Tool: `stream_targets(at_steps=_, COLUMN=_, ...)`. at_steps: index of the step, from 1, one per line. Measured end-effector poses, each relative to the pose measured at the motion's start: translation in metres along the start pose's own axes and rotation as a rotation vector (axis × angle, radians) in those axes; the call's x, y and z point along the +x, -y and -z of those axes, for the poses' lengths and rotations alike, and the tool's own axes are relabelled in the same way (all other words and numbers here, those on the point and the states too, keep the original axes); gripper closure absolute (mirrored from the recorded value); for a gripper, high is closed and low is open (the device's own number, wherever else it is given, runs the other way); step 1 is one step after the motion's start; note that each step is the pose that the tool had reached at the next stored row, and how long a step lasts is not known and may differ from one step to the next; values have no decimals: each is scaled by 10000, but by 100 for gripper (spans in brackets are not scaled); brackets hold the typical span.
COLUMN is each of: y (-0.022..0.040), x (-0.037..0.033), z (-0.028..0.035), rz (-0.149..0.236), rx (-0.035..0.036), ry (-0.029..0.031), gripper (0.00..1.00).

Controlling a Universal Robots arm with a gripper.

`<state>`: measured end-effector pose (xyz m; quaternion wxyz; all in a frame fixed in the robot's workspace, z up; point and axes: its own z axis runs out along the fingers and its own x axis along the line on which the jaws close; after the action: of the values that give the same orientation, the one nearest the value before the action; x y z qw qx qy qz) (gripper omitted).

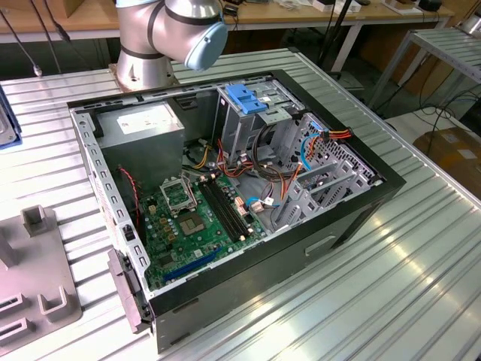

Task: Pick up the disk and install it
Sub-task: 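Pick up the disk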

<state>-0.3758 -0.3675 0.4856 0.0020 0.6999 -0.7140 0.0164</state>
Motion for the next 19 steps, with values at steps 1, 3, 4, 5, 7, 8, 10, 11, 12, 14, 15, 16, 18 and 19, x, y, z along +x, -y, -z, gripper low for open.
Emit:
stream_targets(at_steps=1, y=14, x=0, z=0, rz=0, rx=0, ry=-1, gripper=63)
stream_targets(at_steps=3, y=68, x=-1, z=-1, rz=0, rx=-1, ry=0, gripper=63)
stream_targets(at_steps=4, y=88, x=-2, z=-2, rz=-1, rx=-1, ry=1, gripper=63)
stream_targets(at_steps=5, y=110, x=-2, z=-2, rz=0, rx=0, ry=0, gripper=63)
stream_targets(at_steps=7, y=154, x=-3, z=-3, rz=-1, rx=0, ry=0, gripper=63)
stream_targets(at_steps=8, y=170, x=-4, z=-3, rz=-1, rx=-1, ry=0, gripper=63)
stream_targets(at_steps=10, y=216, x=-5, z=-4, rz=0, rx=-1, ry=-1, gripper=63)
stream_targets(at_steps=11, y=232, x=-5, z=-4, rz=-1, rx=-1, ry=0, gripper=63)
stream_targets(at_steps=12, y=262, x=-5, z=-5, rz=0, rx=0, ry=0, gripper=63)
stream_targets(at_steps=14, y=306, x=-6, z=-7, rz=1, rx=0, ry=1, gripper=63)
stream_targets(at_steps=15, y=323, x=-7, z=-7, rz=0, rx=0, ry=0, gripper=63)
stream_targets(at_steps=16, y=352, x=-7, z=-7, rz=0, rx=-1, ry=0, gripper=63)
stream_targets(at_steps=18, y=386, x=-8, z=-8, rz=-1, rx=0, ry=0, gripper=63)
stream_targets(at_steps=19, y=409, x=-9, z=-8, rz=-1, rx=-1, ry=0, gripper=63)
